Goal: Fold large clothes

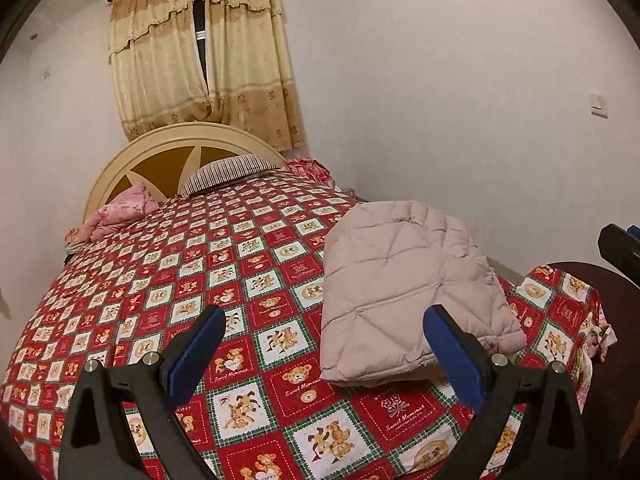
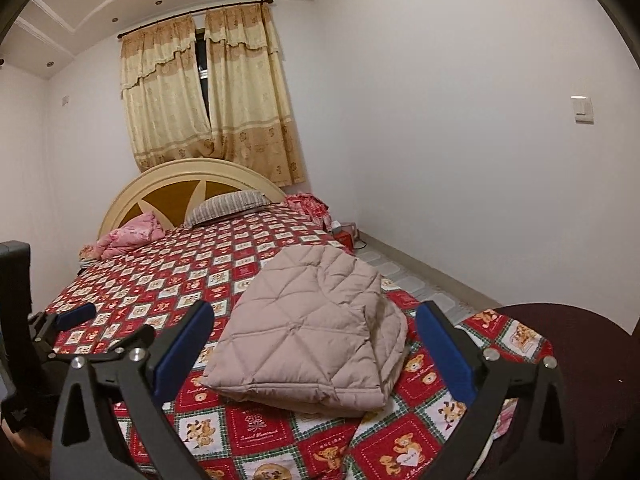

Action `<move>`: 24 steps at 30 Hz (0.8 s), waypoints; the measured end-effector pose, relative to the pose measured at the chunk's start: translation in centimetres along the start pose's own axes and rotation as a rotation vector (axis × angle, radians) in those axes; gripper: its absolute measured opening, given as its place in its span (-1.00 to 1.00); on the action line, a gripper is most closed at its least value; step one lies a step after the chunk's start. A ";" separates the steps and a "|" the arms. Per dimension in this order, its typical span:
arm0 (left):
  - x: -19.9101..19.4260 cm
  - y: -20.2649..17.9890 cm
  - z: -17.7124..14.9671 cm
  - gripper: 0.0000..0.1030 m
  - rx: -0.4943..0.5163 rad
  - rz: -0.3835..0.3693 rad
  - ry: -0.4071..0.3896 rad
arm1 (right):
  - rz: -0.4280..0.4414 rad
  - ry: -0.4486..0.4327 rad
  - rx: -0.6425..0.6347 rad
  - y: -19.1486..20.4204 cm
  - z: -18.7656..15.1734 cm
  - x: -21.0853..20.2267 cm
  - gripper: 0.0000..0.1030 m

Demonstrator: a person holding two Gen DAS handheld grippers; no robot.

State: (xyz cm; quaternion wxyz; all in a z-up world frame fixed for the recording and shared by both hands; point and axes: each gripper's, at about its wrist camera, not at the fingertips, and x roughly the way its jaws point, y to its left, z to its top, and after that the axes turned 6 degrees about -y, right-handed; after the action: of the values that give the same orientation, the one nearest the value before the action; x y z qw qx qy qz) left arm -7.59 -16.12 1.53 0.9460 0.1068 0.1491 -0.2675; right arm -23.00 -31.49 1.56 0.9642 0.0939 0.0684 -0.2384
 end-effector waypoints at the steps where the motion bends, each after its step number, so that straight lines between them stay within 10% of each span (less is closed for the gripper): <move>1: 0.0 0.0 0.0 0.95 -0.001 0.000 0.002 | -0.007 -0.002 -0.003 0.0 0.0 -0.1 1.00; 24: -0.2 0.2 -0.1 0.95 0.005 0.000 0.001 | -0.016 0.009 -0.016 0.1 -0.4 0.3 1.00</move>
State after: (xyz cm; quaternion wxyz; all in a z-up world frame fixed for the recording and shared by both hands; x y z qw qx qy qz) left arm -7.69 -15.86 1.48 0.9456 0.1091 0.1491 -0.2678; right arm -22.73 -31.46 1.15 0.9626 0.0869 0.0754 -0.2451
